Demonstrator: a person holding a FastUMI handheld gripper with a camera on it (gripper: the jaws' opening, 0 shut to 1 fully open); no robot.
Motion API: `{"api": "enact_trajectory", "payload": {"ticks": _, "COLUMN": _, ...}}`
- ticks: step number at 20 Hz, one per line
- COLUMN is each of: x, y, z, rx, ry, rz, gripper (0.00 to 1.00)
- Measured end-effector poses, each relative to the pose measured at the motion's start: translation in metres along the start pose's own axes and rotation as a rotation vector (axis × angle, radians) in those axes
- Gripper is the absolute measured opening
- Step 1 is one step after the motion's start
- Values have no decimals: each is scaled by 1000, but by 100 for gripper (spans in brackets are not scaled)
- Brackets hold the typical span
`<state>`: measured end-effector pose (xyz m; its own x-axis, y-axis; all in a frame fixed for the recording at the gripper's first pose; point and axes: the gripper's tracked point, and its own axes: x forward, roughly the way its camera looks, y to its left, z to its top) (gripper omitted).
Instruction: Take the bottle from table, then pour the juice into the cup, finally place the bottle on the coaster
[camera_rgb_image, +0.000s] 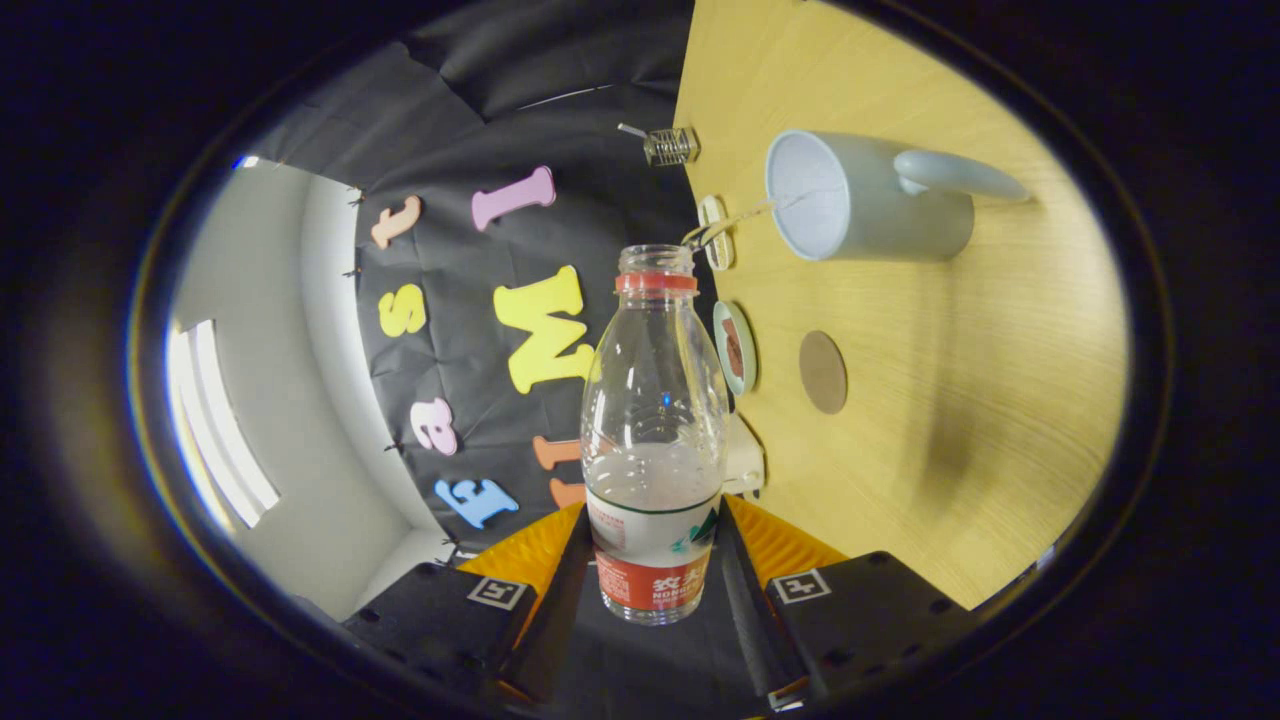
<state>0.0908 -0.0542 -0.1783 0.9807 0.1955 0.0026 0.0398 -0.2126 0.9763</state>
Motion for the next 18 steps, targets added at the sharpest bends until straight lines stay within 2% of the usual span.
{"api": "enact_trajectory", "payload": {"ticks": 18, "x": -1, "y": 40, "z": -6, "rx": 175, "ry": -38, "rz": 31, "gripper": 74}}
